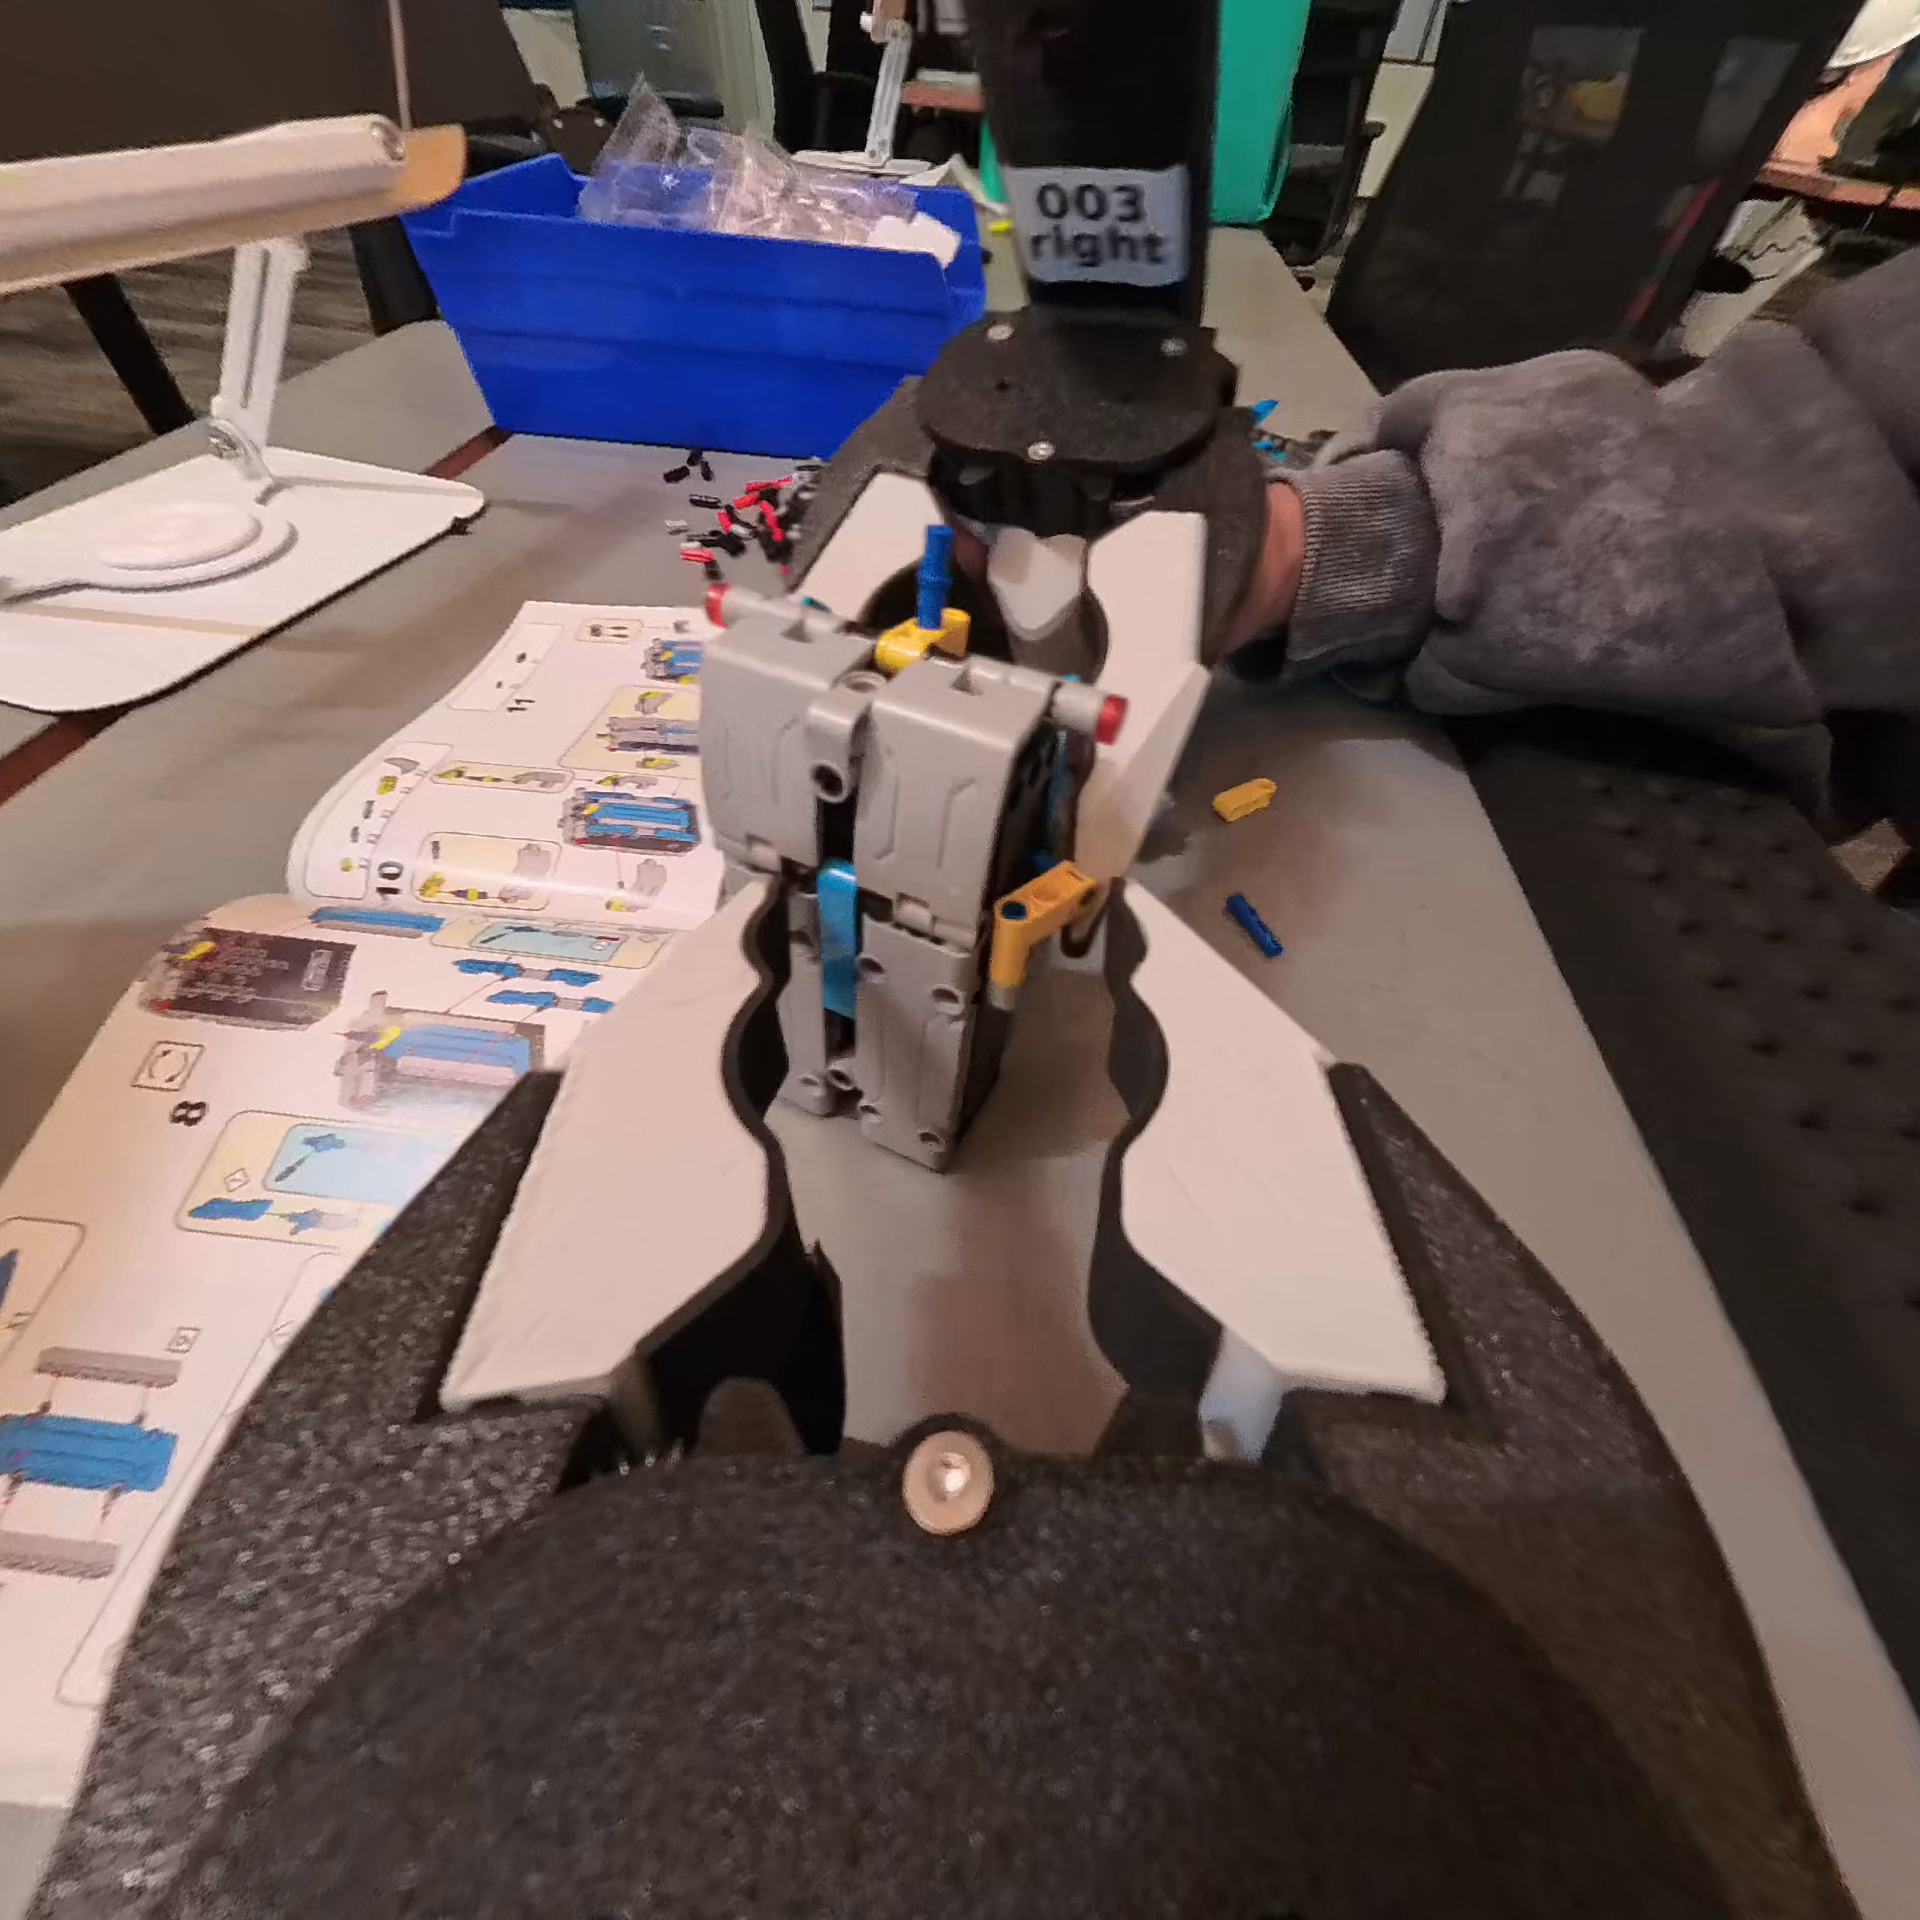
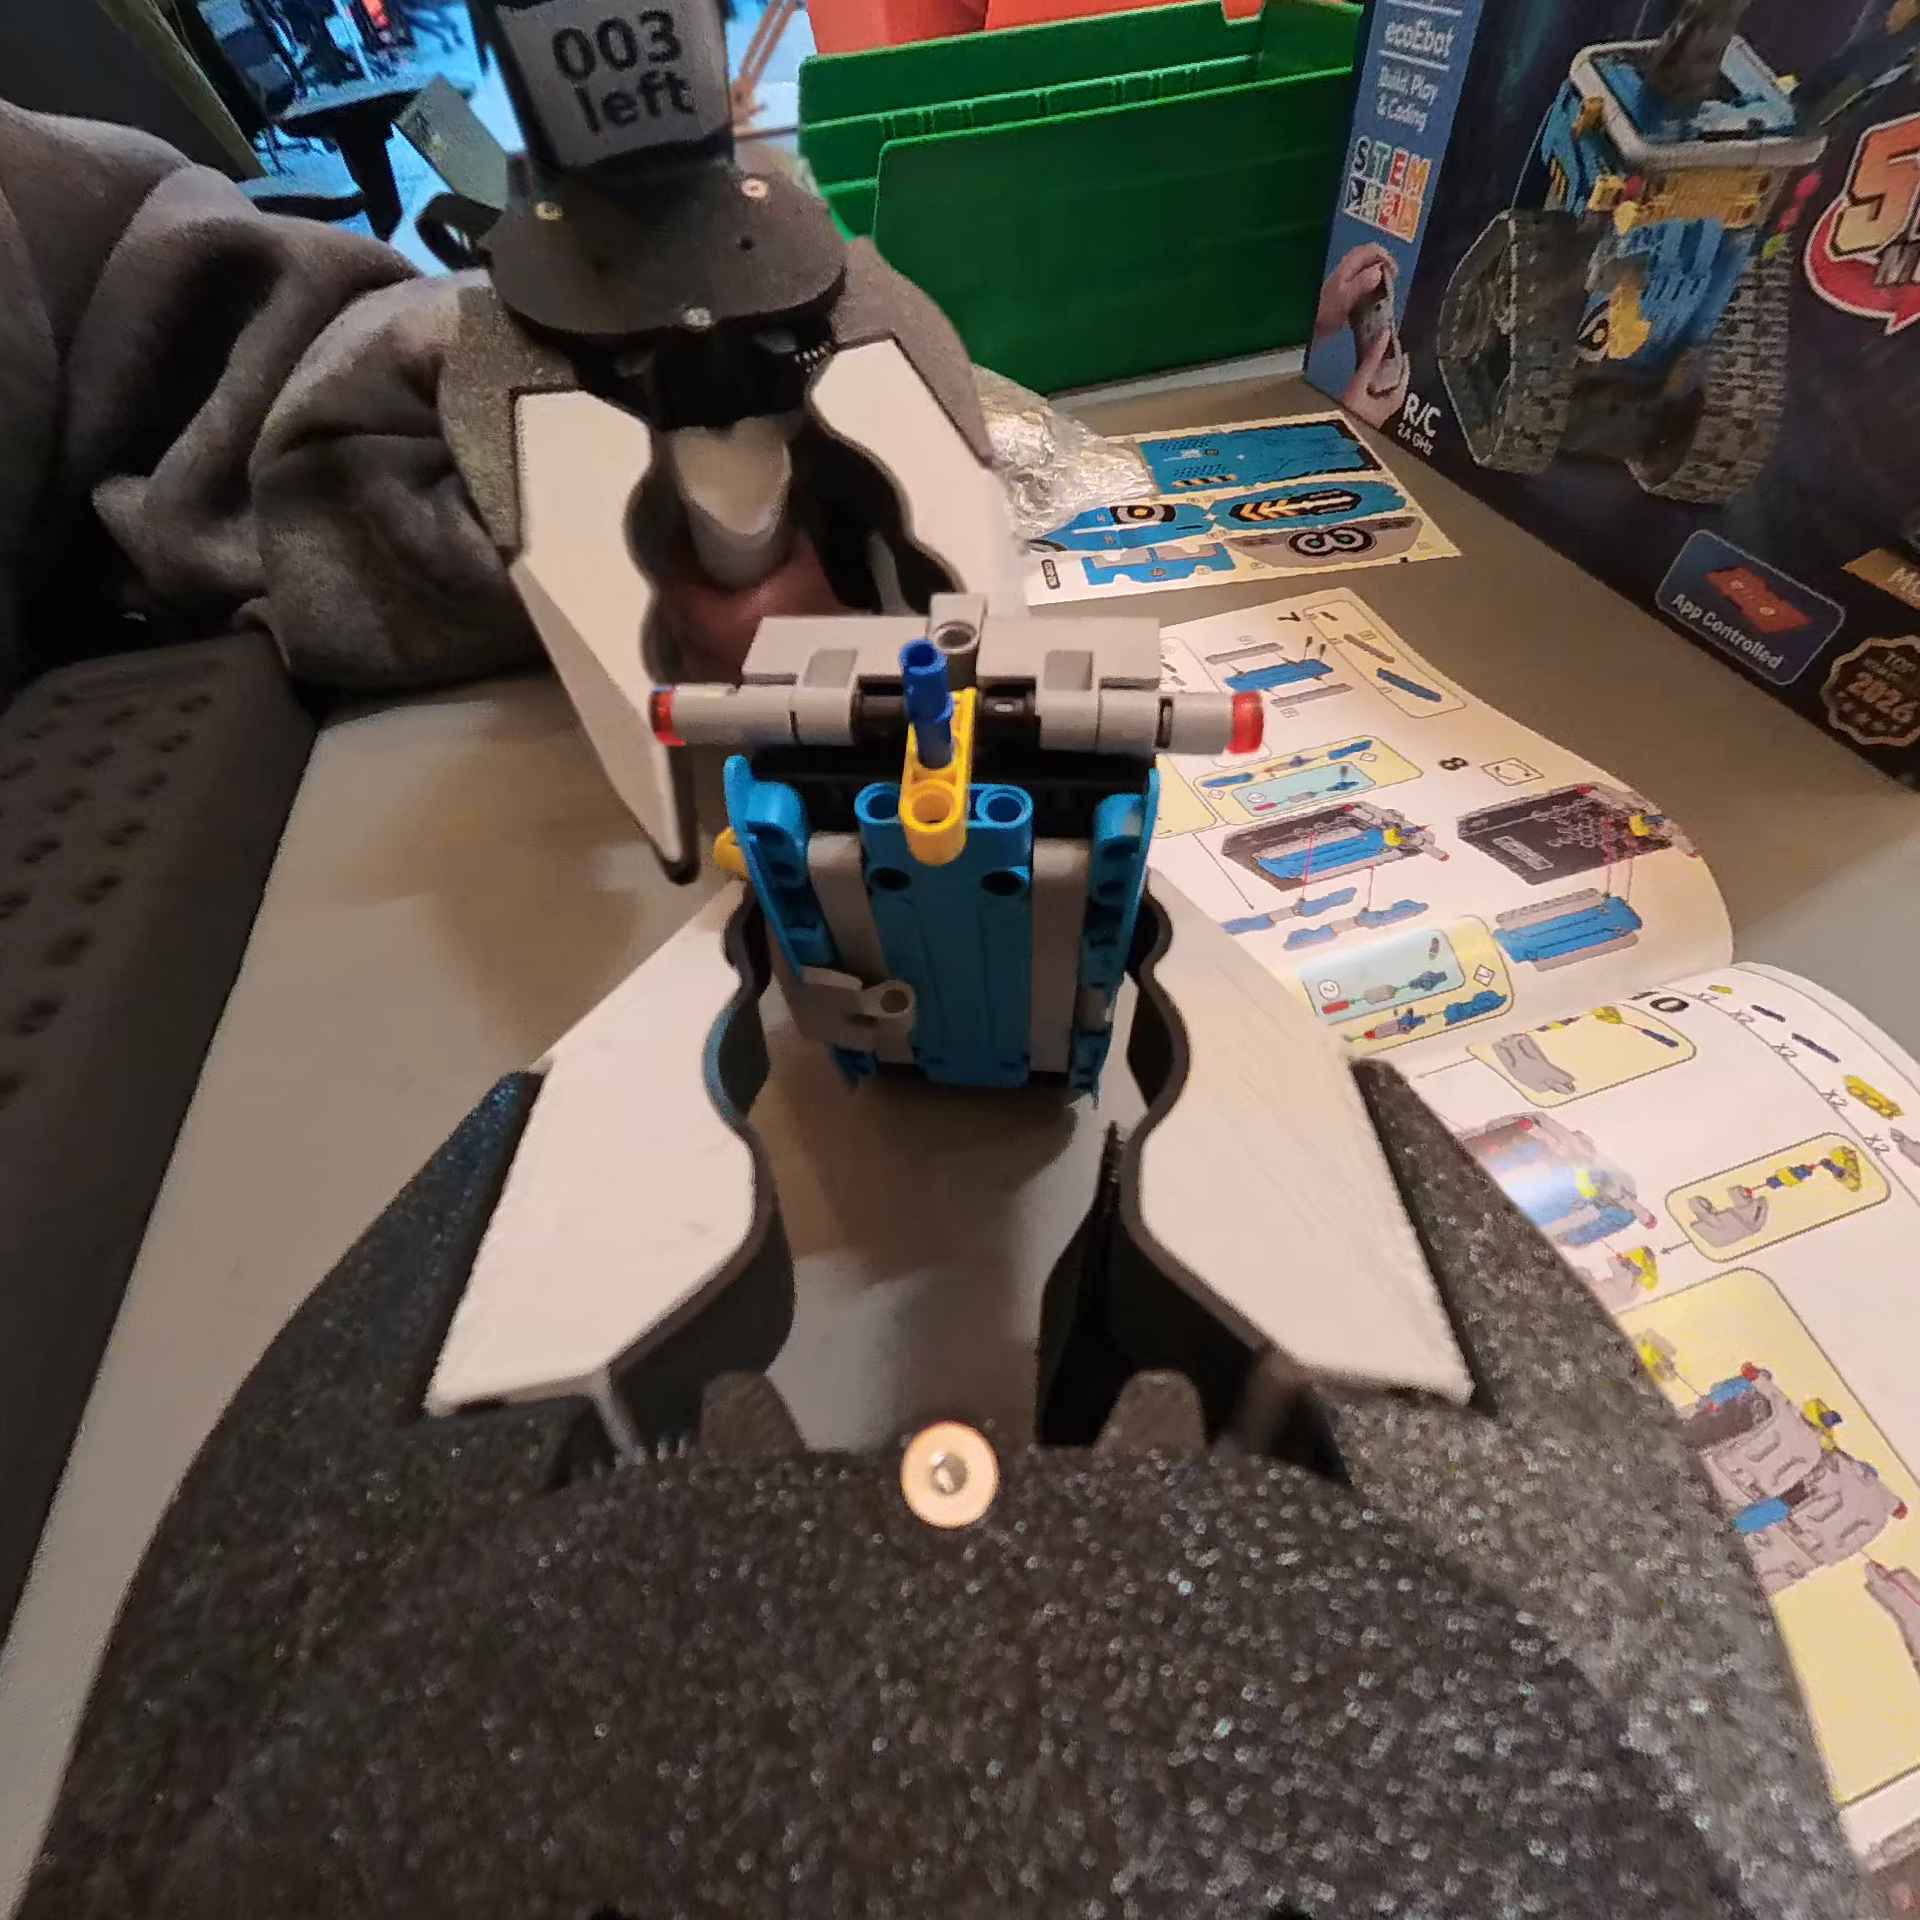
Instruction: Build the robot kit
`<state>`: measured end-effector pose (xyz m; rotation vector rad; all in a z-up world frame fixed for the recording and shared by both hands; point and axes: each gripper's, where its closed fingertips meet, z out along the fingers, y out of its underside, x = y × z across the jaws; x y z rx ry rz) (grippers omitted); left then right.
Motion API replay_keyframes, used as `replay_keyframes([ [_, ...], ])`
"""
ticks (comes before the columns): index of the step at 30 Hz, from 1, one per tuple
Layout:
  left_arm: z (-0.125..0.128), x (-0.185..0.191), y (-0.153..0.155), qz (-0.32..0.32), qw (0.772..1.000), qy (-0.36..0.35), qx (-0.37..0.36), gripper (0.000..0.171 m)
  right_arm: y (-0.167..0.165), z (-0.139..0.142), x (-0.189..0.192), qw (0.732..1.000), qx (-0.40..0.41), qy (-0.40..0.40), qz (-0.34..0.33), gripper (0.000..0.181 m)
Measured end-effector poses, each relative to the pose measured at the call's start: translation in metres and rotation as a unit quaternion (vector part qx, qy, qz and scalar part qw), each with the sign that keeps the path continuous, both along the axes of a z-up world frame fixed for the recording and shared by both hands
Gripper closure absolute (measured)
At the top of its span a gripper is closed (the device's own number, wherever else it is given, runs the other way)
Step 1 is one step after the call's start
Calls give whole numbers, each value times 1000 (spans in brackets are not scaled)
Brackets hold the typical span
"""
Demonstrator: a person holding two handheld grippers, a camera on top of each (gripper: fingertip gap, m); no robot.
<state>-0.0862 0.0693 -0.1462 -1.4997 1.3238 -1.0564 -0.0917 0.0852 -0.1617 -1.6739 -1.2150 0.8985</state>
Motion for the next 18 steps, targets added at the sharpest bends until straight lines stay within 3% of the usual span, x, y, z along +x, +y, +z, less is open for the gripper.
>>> replay_keyframes([
  [18, -2, 0, 3, 12, 1000, 7, 12, 112, 3, -6, -3, 996, 32, -62, -58, 107],
])
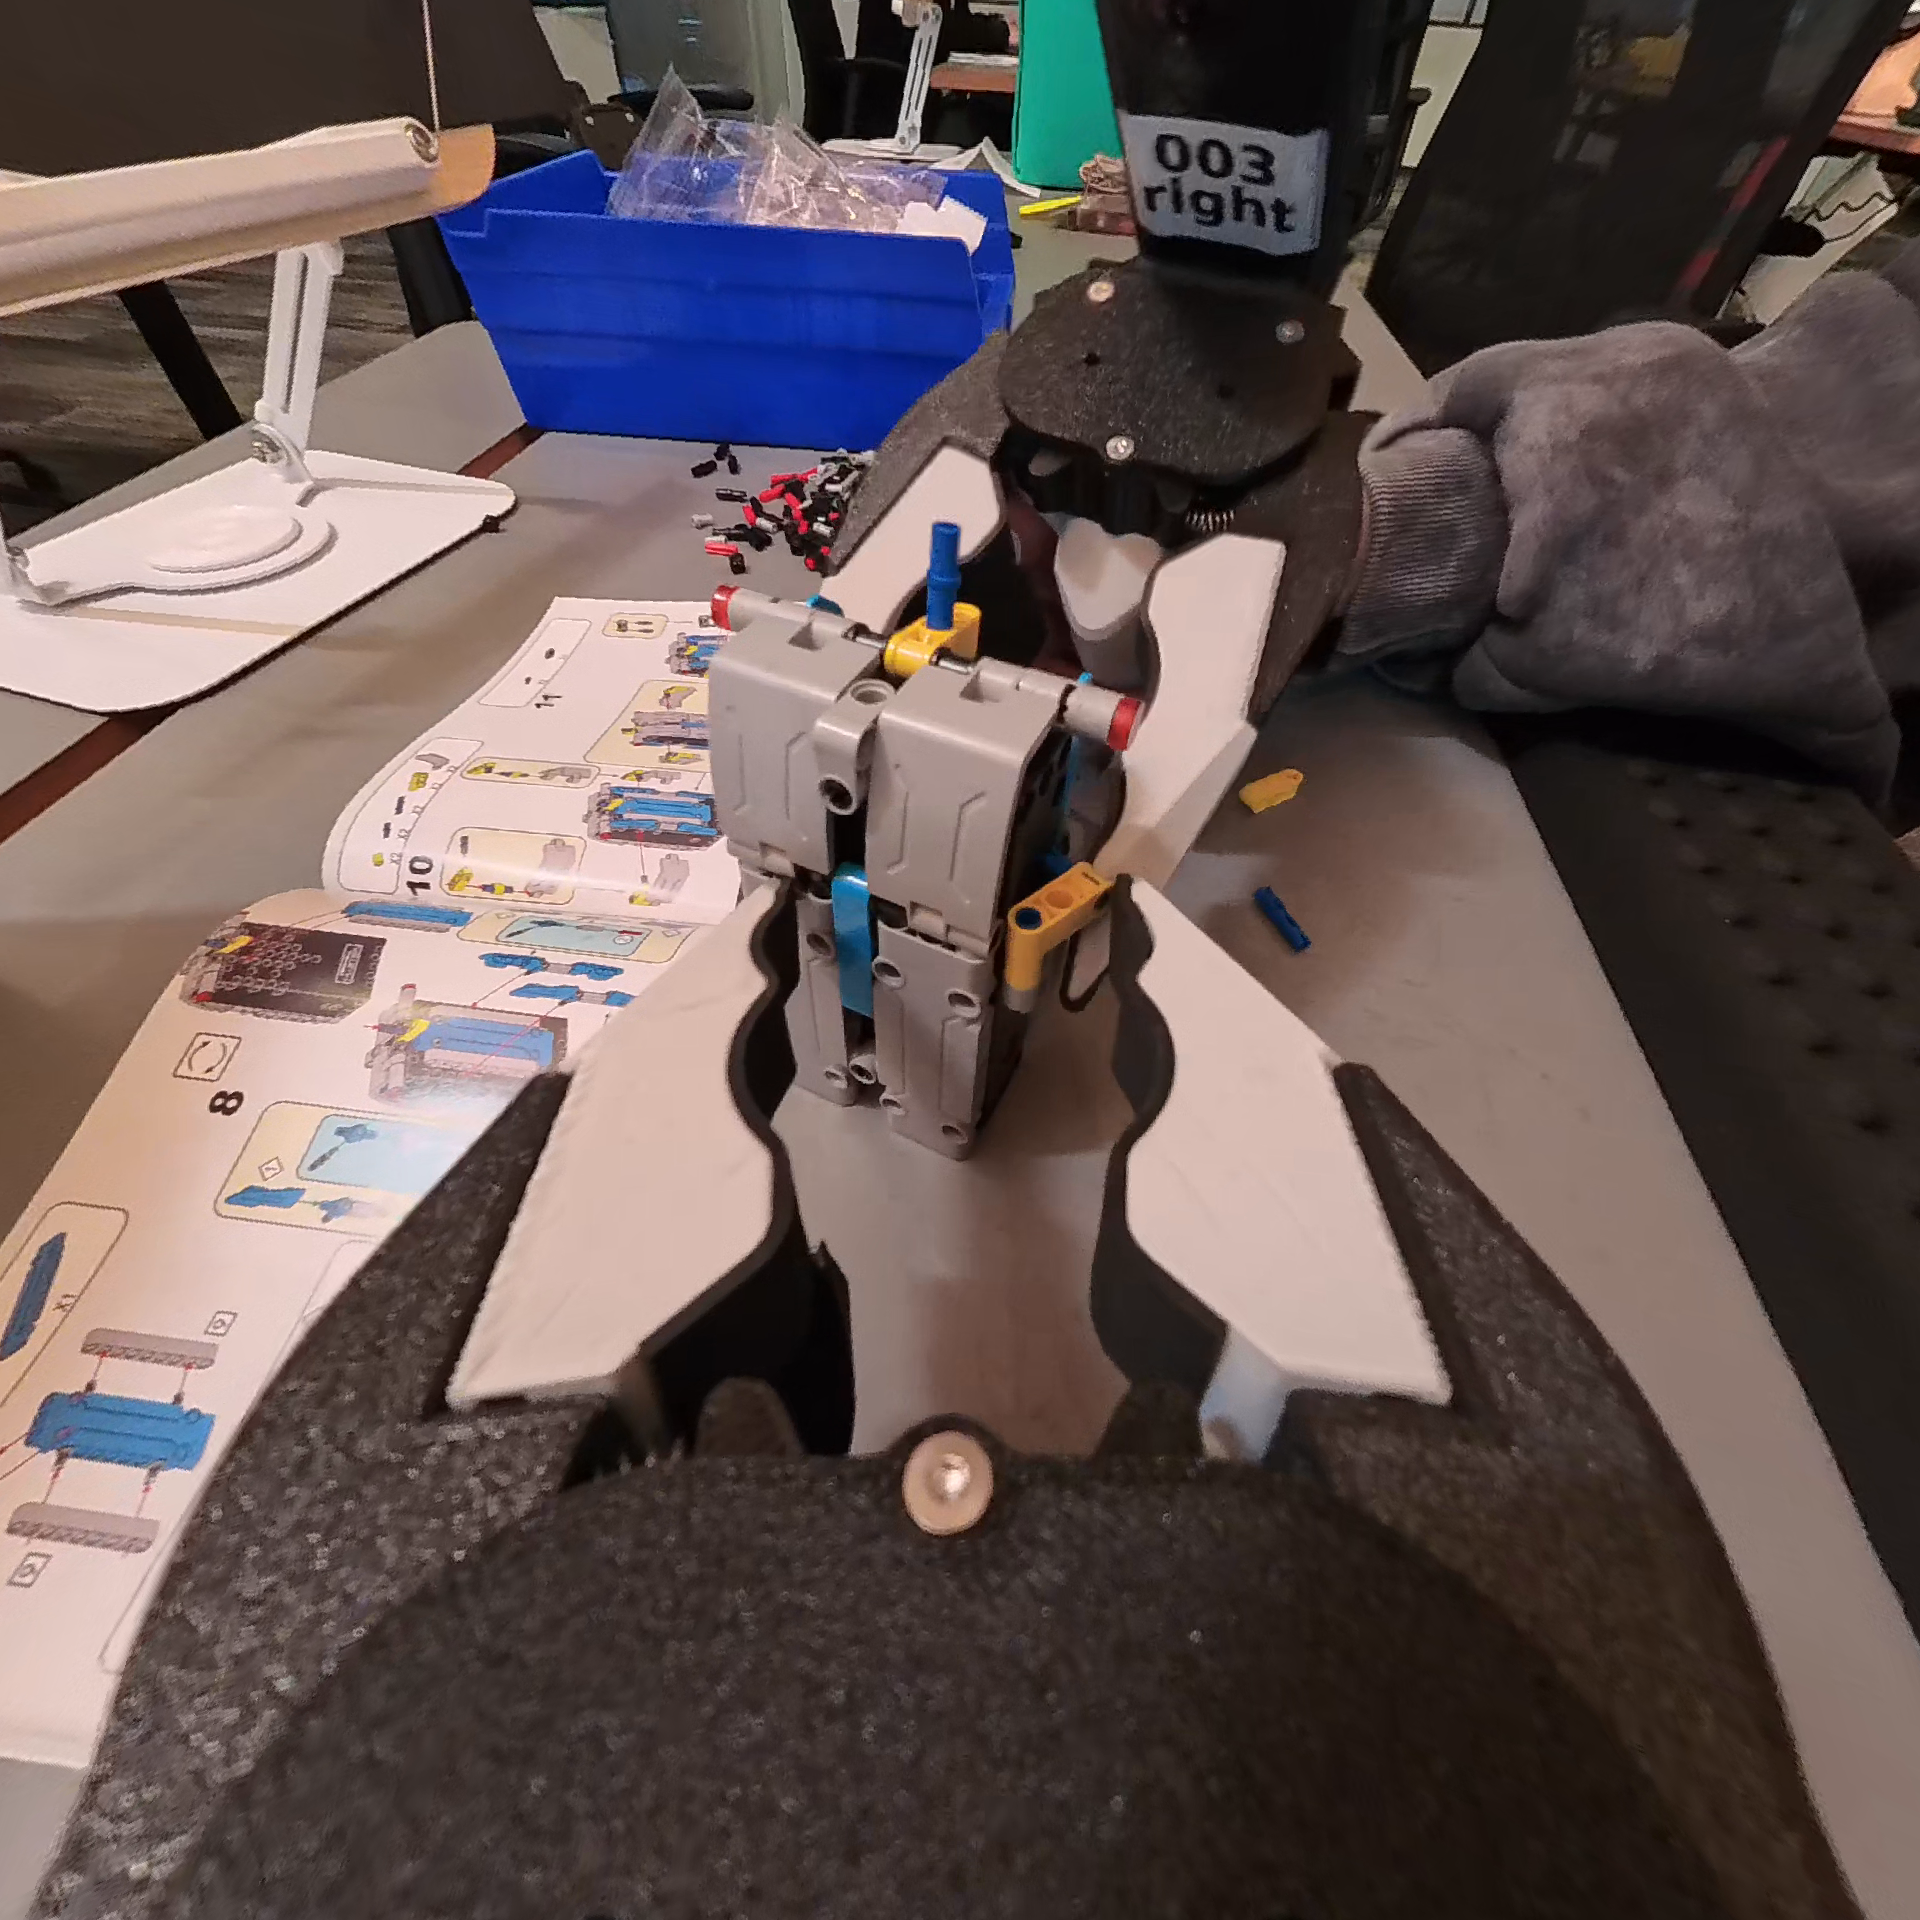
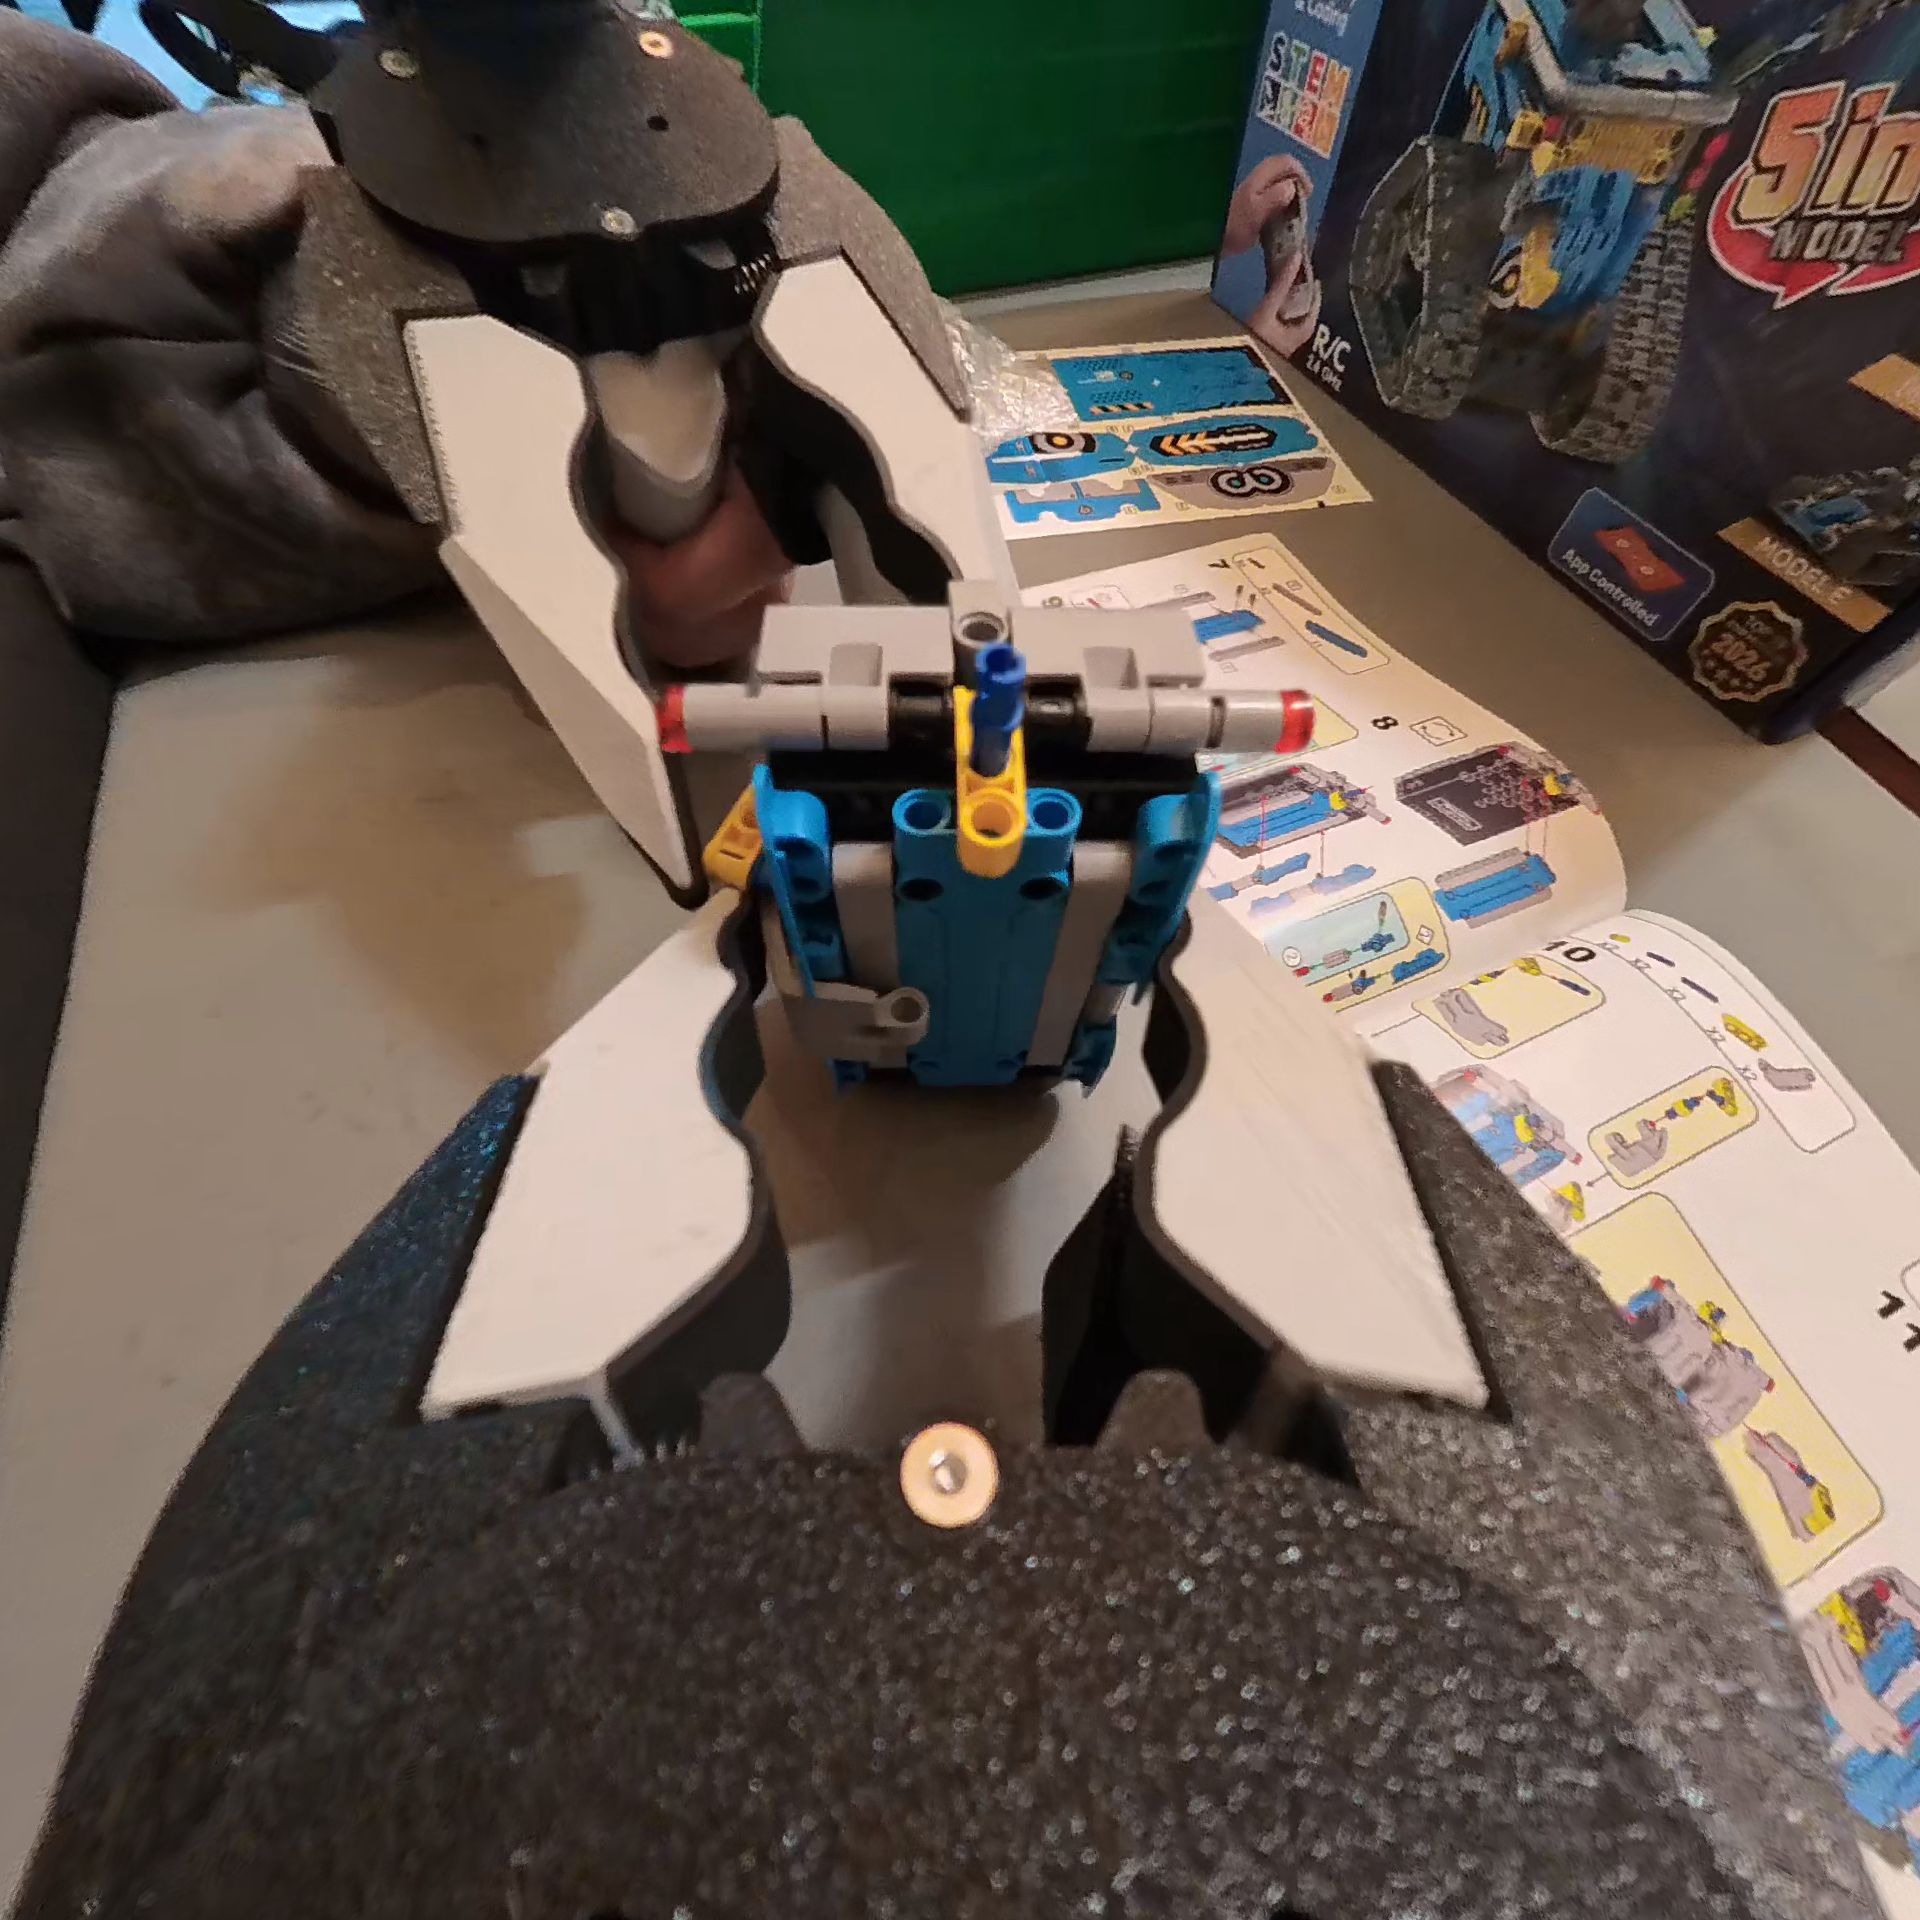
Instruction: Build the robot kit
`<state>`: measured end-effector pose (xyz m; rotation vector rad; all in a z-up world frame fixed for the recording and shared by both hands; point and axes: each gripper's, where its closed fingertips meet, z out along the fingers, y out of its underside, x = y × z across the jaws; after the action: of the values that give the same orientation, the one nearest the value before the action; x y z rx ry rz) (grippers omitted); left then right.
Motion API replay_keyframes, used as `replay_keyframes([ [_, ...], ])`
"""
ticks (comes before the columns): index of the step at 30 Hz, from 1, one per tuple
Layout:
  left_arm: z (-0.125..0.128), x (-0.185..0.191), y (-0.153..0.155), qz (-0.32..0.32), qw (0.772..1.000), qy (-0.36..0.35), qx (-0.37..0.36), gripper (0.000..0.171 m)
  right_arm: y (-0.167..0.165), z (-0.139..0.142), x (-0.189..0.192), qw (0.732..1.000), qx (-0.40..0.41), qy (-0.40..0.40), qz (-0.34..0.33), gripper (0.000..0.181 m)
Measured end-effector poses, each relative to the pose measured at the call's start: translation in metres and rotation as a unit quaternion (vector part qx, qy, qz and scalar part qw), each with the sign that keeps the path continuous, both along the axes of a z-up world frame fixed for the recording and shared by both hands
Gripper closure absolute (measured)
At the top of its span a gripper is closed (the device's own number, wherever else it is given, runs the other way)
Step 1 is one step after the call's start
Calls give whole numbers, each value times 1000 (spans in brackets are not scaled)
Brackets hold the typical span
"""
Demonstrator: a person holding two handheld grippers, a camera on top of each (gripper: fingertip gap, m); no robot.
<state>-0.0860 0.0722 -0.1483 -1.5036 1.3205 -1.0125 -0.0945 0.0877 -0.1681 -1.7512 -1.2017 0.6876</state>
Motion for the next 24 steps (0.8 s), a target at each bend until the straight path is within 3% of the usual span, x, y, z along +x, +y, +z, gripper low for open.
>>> replay_keyframes([
  [6, 0, 0, -1, 10, 1000, -2, -8, 112, 2, -2, 0, 999, 20, -14, -28, 106],
  [16, -2, -7, -5, -2, 999, 12, 34, 110, -5, 0, -3, 1000, -6, 23, 18, 109],
  [20, -1, -27, -3, 8, 999, 10, 44, 120, -4, 1, -3, 999, -17, 37, 25, 109],
  [24, 2, -26, -25, -11, 1000, 9, 21, 136, -7, 3, -2, 997, -35, 57, 46, 109],
])
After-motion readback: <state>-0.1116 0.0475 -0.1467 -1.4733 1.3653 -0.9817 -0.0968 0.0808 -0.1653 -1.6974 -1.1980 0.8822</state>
